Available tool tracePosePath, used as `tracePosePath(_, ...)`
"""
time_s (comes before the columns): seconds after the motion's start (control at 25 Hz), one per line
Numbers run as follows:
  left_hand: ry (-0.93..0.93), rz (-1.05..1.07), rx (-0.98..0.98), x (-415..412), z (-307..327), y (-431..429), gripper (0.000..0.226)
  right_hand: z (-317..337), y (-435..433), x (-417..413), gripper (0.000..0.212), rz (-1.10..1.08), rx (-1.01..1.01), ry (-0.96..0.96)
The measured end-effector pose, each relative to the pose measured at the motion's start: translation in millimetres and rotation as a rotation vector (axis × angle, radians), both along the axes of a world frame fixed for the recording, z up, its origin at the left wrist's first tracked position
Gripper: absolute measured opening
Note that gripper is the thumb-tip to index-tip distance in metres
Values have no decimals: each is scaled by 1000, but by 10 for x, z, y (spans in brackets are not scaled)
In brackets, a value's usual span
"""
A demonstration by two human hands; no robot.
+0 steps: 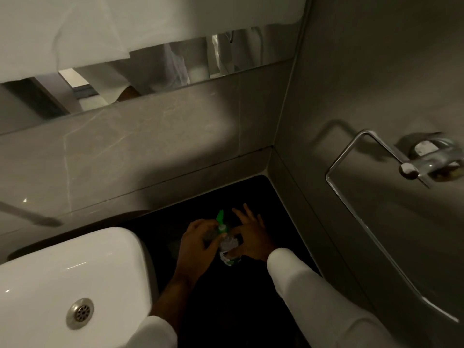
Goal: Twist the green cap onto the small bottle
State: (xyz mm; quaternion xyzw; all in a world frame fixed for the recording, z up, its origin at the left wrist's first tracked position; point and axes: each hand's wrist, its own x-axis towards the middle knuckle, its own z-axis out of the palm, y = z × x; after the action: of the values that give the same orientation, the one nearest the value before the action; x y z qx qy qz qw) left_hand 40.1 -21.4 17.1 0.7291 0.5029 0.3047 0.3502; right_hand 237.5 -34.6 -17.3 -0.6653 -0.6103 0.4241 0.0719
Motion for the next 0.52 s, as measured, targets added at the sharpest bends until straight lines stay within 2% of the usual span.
tracePosePath(0.12,40,-75,-141,-40,-109,-83,22,-19,-13,-23,90,-24,3,8)
tracePosePath(0.24,5,-83,-124,1,-46,-102,36,-5,-16,-49,99,-59,-15,-3)
tracePosePath(0.4,94,-56,-157,80,15,-25,25,4,-38,-60,104,-94,-22,15)
tracePosePath(0.52,-21,-134,-262,32,-29,-13,52,4,-42,-14,101,-62,-25,-10)
